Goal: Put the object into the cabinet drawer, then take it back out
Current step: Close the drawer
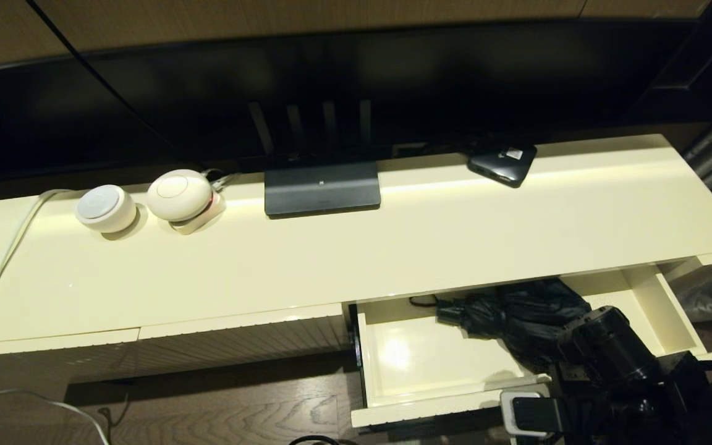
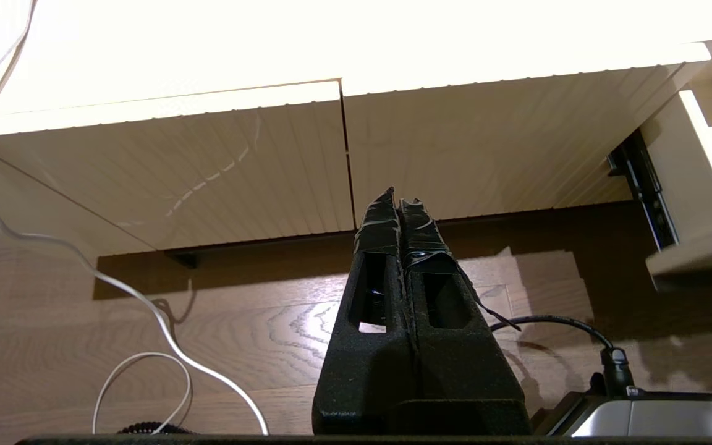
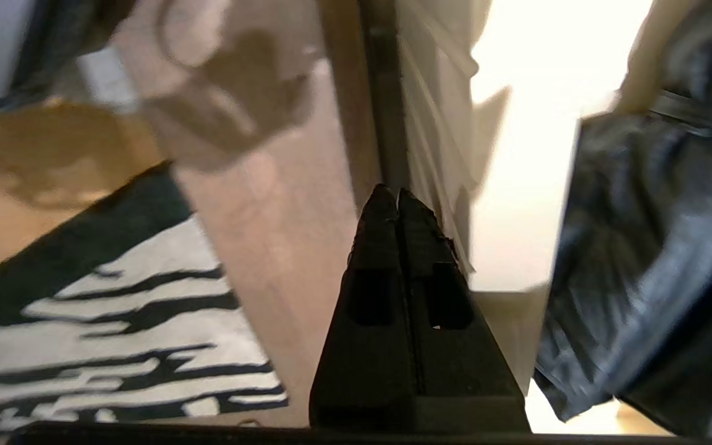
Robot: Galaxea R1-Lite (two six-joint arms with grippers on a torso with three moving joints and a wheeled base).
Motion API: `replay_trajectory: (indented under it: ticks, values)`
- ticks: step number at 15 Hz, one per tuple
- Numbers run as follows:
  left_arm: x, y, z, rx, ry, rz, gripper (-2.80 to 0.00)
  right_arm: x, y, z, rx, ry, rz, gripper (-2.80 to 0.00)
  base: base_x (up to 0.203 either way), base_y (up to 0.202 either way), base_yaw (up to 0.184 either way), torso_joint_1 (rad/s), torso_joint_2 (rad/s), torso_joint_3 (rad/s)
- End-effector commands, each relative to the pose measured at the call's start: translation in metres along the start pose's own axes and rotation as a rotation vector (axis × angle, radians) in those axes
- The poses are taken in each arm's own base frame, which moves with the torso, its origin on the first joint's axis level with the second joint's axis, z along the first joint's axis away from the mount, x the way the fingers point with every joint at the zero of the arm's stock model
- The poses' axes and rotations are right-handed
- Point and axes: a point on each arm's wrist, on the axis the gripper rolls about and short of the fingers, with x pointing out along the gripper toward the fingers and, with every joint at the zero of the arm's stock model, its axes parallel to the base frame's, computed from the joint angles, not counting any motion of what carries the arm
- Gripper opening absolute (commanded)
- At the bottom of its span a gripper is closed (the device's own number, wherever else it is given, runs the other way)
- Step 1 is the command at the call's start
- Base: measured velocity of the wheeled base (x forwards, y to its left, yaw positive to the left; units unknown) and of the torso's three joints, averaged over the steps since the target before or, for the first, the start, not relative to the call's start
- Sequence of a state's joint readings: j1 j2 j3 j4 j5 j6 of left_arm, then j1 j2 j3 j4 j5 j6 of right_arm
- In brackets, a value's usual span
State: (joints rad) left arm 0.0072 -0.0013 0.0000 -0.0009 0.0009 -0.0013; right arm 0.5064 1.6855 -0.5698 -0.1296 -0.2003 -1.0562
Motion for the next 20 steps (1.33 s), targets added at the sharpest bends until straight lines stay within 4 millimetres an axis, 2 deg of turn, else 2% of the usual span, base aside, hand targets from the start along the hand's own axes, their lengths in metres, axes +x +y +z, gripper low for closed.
replay_trajectory:
  ticks: [1, 10, 16, 20]
  values:
    - [0.0, 0.0, -0.001, 0.0, 0.004, 0.001, -2.8, -0.004, -0.006, 0.002, 0.002, -0.017, -0.043, -2.8, 0.0, 0.0, 0.0, 0.0, 0.0, 0.0]
    - [0.0, 0.0, -0.001, 0.0, 0.002, 0.001, -2.8, -0.021, -0.022, 0.007, -0.008, -0.028, -0.171, -2.8, 0.0, 0.0, 0.0, 0.0, 0.0, 0.0]
    - [0.0, 0.0, -0.001, 0.0, 0.004, 0.001, -2.8, -0.013, -0.022, 0.009, -0.007, -0.041, -0.215, -2.8, 0.0, 0.0, 0.0, 0.0, 0.0, 0.0]
    - [0.0, 0.0, -0.001, 0.0, 0.005, 0.001, -2.8, -0.007, -0.03, 0.013, 0.01, -0.049, -0.287, -2.8, 0.0, 0.0, 0.0, 0.0, 0.0, 0.0]
